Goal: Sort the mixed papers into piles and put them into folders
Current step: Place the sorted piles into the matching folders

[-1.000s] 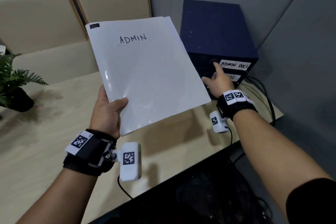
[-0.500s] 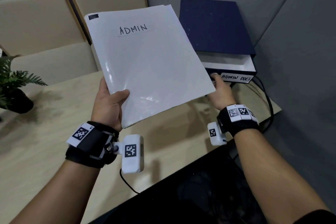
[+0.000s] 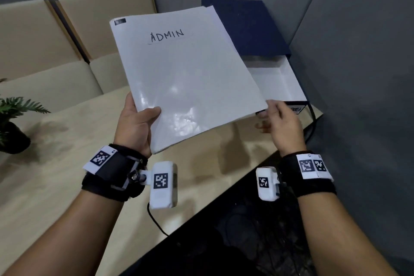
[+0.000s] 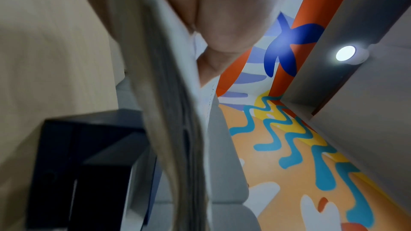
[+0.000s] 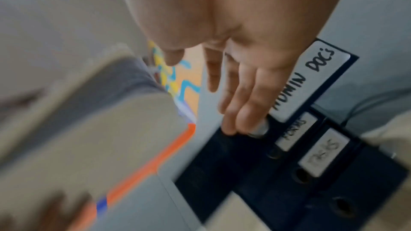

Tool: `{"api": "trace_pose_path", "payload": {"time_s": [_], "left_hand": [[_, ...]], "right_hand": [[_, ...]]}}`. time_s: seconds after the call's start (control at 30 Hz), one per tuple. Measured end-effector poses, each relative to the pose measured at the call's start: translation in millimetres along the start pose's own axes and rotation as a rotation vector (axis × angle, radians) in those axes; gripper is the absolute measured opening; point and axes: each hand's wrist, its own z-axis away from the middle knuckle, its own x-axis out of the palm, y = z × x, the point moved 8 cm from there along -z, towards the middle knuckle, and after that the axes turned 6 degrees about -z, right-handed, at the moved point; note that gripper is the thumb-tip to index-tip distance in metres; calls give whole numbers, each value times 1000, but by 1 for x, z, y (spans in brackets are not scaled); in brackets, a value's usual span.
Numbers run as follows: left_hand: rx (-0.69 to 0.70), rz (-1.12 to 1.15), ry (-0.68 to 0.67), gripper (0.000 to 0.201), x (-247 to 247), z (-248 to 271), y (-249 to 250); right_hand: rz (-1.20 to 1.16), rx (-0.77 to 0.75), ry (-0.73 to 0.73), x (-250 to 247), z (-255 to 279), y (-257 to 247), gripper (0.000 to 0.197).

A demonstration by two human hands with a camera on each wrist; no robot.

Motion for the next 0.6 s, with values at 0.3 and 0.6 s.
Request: {"api": "trace_pose_path", "payload": {"time_s": [0.3,0.6], "left_hand": [[-166,-68,-221,64,104,-7,-20],[-200,-114,-379,76,155,-6,-40]], "right_hand": [[-589,76,38,-46,16,-32,25],[-631,166,317,-104,6,-24,16]]}}
